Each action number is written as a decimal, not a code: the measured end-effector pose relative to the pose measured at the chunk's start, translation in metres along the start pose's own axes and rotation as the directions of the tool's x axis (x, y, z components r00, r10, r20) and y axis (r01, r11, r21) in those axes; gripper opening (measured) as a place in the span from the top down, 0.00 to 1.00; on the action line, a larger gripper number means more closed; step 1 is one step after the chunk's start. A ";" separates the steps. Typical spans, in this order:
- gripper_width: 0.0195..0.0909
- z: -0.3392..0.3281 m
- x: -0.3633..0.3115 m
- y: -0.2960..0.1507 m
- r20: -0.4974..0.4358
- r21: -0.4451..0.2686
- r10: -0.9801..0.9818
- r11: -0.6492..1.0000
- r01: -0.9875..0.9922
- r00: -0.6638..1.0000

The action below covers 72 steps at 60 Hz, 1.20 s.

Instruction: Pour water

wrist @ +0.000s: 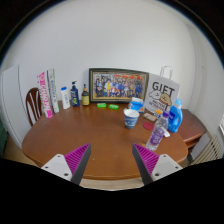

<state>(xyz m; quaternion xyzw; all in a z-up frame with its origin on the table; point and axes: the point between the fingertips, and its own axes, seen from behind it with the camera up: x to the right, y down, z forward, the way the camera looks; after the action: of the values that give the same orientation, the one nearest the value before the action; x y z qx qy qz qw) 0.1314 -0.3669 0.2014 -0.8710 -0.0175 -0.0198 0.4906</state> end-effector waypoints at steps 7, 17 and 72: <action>0.07 0.021 0.079 0.028 -0.065 0.003 0.018 1.000 -0.017 0.998; 0.06 0.074 0.170 0.043 -0.124 0.047 0.049 0.998 -0.044 0.991; 0.80 0.229 0.258 -0.038 -0.128 0.180 -0.136 0.971 0.158 0.982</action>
<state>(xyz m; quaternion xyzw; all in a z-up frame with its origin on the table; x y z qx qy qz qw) 0.3910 -0.1488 0.1290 -0.8139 -0.0557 -0.1043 0.5688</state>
